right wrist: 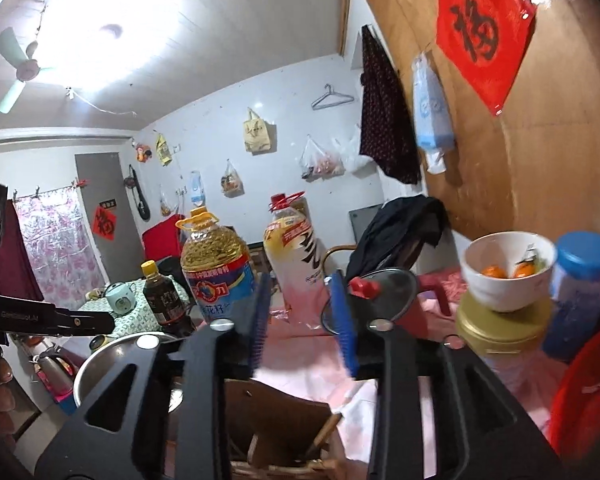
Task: Organize utensils
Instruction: 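Carry both chopsticks to the wooden holder and open both tools to drop them in, then move both open tools back down to the remaining chopsticks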
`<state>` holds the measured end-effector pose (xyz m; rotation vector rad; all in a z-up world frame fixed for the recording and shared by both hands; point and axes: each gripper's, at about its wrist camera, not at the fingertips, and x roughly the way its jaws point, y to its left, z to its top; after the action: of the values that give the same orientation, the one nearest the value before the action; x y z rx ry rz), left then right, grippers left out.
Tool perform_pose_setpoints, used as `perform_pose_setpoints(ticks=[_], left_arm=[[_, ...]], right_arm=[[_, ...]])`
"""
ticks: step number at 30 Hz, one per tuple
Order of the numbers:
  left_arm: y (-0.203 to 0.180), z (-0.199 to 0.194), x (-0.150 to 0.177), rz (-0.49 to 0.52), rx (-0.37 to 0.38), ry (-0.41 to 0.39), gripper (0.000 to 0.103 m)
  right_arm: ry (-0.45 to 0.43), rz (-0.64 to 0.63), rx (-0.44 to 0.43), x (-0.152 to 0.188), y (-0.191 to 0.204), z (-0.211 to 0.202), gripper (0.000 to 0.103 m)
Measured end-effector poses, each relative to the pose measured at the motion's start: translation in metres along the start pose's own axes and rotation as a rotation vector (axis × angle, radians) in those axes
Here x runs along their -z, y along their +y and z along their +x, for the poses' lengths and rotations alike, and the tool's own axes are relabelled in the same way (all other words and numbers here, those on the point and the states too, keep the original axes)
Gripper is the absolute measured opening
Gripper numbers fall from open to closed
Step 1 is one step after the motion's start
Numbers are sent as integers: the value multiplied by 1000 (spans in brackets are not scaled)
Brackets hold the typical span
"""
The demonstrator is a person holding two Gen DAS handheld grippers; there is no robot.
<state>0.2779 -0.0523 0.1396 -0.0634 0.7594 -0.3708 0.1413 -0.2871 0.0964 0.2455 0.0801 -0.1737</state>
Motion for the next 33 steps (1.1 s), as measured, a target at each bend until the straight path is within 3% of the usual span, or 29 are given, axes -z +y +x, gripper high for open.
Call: perform_pose_setpoints(ticks=[5, 11, 14, 19, 25, 29, 33], left_arm=[[10, -27, 20, -18, -22, -19, 62], [29, -50, 55, -45, -53, -2, 69], [43, -56, 78, -69, -54, 33, 72], [66, -58, 122, -71, -79, 116, 77], [77, -40, 181, -13, -97, 230, 79], [78, -20, 226, 20, -86, 329, 79], [73, -8, 272, 62, -103, 415, 79]], right_arm=[[-11, -12, 49, 0, -3, -43, 58], [-20, 15, 88, 9, -2, -94, 78], [-4, 28, 88, 17, 4, -116, 83], [41, 3, 104, 37, 20, -146, 83], [177, -21, 156, 84, 36, -174, 85], [345, -63, 206, 134, 40, -191, 85], [539, -183, 206, 182, 37, -189, 85]])
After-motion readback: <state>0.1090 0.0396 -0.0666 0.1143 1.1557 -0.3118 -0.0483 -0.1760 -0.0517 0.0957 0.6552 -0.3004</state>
